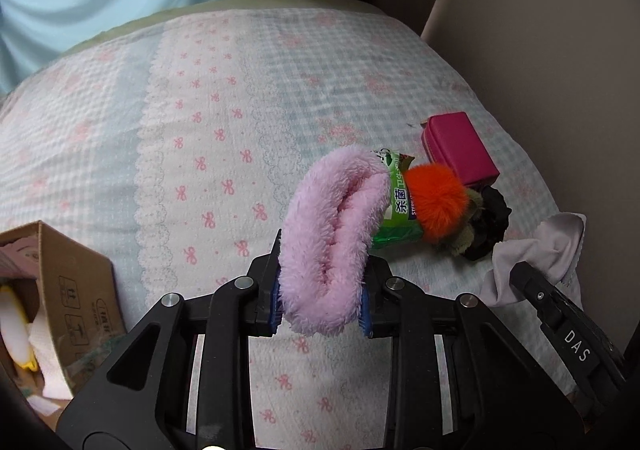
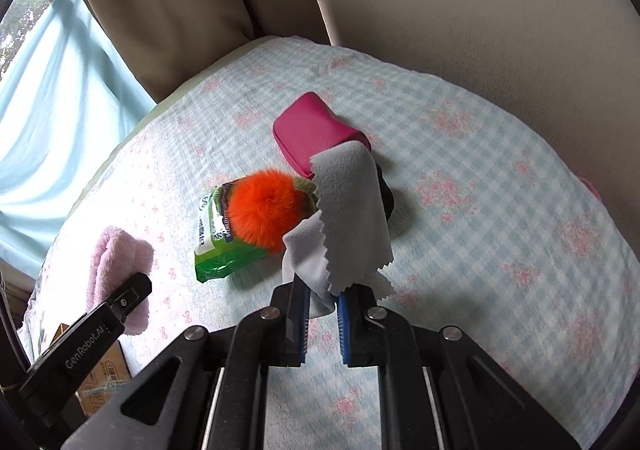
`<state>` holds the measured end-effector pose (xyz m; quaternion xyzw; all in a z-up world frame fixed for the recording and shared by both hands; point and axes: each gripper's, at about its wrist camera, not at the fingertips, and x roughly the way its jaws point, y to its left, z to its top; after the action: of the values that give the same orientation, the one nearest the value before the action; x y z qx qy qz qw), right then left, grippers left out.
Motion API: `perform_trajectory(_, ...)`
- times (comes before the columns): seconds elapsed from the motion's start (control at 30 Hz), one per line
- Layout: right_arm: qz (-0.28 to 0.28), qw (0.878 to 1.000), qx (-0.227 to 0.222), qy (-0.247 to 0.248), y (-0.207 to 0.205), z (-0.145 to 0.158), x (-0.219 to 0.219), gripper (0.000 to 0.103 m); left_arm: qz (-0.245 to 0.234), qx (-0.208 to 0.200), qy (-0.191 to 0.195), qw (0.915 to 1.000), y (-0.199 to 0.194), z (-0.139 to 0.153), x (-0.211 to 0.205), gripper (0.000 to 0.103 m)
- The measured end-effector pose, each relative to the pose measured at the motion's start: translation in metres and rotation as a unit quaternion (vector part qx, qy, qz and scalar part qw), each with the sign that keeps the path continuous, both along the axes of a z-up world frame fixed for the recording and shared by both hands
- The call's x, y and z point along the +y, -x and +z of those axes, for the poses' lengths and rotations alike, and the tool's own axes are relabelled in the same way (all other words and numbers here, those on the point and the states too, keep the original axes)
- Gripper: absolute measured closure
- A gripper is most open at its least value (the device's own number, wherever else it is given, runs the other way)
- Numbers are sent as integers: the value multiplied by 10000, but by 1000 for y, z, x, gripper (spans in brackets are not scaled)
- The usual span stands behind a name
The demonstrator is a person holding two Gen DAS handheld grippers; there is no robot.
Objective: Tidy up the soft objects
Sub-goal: 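Carry the pink hair tie and grey cloth with both tools over the box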
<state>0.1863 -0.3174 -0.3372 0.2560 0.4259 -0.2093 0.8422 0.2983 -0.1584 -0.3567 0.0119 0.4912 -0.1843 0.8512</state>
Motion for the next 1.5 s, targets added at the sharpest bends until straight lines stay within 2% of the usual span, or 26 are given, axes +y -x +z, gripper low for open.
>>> perform_trajectory(0.27,291,9986,-214,392,20,76,3,92,448,-141,221,9987,36,75,23,78)
perform_trajectory(0.5,766,9927,-509,777,37,155,29,92,798,-288,369,9957,69,144,61,78)
perform_trajectory(0.73,1210,9835,-928,971,50,223,84,92,1018,-452,459,9927,98,197,120,78)
perform_trajectory(0.9,1567,9760,-1149,987,54,257,137,92,1099,-606,483,9909,117,226,167,78)
perform_trajectory(1.13,2313,9619,-1245,755,44,269,226,92,1302,-669,350,9886,129,246,242,78)
perform_trajectory(1.27,2632,9547,-1233,629,36,261,272,92,1440,-683,318,9867,130,247,291,78)
perform_trajectory(1.5,2923,9499,-1024,426,10,239,335,92,1627,-517,175,9852,114,233,362,78)
